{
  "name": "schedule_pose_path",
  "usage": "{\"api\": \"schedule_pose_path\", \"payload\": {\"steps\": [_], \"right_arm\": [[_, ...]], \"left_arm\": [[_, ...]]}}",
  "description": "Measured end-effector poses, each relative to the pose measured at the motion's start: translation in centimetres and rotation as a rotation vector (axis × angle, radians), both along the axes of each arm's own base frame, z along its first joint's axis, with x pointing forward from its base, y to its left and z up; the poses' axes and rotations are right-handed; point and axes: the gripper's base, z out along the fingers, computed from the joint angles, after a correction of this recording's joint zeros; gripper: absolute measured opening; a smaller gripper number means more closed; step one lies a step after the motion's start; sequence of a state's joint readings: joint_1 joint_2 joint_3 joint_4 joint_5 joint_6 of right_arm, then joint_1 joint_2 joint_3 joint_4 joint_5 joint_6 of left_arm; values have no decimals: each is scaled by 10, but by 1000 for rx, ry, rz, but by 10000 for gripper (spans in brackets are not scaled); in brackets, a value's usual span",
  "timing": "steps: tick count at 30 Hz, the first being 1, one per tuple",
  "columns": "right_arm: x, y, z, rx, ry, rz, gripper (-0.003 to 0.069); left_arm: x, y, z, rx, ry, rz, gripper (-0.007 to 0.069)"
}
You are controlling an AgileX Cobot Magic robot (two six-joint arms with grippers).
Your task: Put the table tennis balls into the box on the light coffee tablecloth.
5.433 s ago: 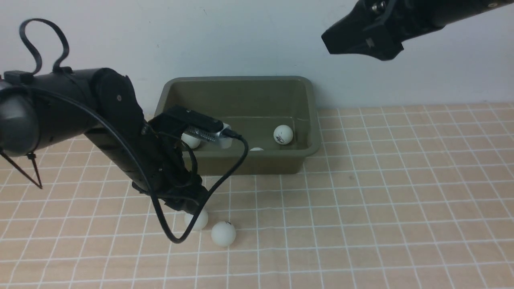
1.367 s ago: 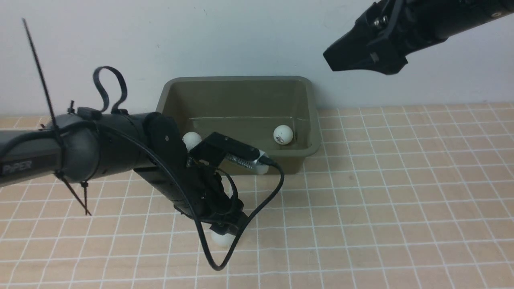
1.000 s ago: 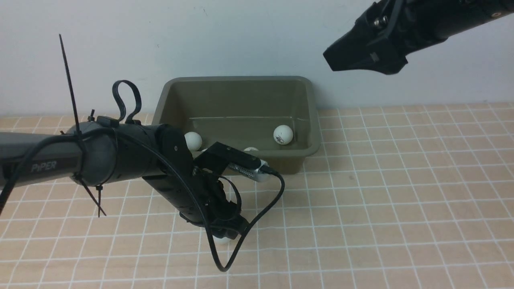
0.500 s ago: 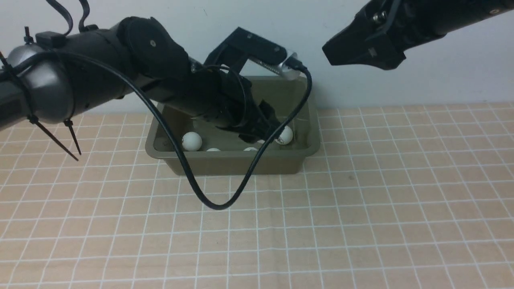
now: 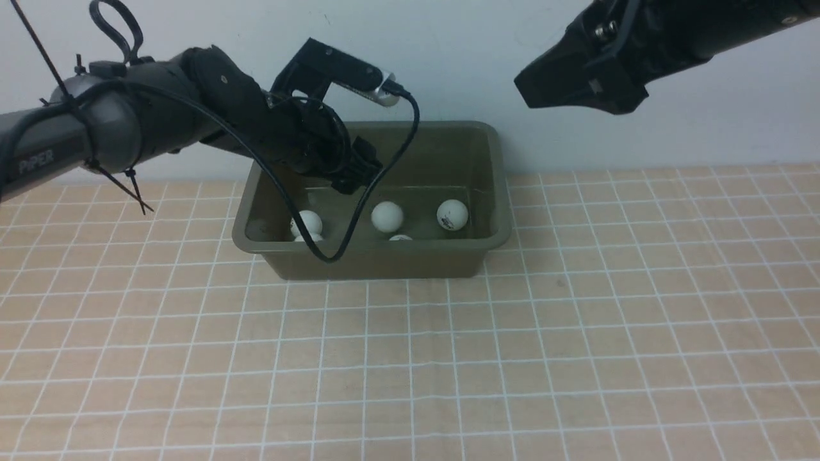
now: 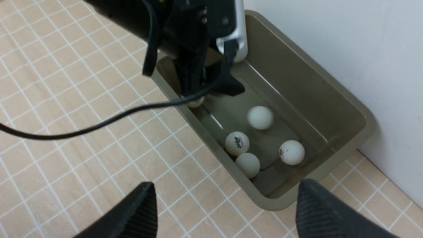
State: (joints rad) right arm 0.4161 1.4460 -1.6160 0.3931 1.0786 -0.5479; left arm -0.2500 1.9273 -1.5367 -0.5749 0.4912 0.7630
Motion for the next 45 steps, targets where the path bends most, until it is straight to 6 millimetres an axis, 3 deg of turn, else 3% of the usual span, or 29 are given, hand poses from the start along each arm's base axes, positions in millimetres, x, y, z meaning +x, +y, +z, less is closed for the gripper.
{"api": "schedule_pose_path", "payload": {"steps": [6, 9, 13, 17, 22, 30, 36, 41, 45], "right_arm": [[0, 0, 0, 0, 0, 0, 512], [0, 0, 0, 0, -1, 0, 512], [1, 0, 1, 7, -12, -5, 512], [1, 0, 2, 7, -23, -4, 512], [1, 0, 2, 0, -31, 4, 512], [1, -8, 16, -20, -180, -51, 512], [-34, -36, 55, -33, -365, -145, 512], [-93, -67, 93, 64, -484, -229, 512], [-136, -91, 107, 111, -530, -296, 512]], "left_arm": [[-33, 16, 69, -10, 0, -7, 451], [-65, 26, 106, 30, 1, -28, 417], [-108, 38, 137, 81, 59, -23, 370], [-135, 47, 148, 108, 162, 15, 347], [-153, 56, 156, 145, 208, 81, 340], [-176, 77, 176, 249, 94, 194, 340], [-171, 75, 174, 219, 52, 193, 340], [-166, 71, 168, 193, 60, 183, 340], [-164, 71, 169, 187, 42, 185, 340]]}}
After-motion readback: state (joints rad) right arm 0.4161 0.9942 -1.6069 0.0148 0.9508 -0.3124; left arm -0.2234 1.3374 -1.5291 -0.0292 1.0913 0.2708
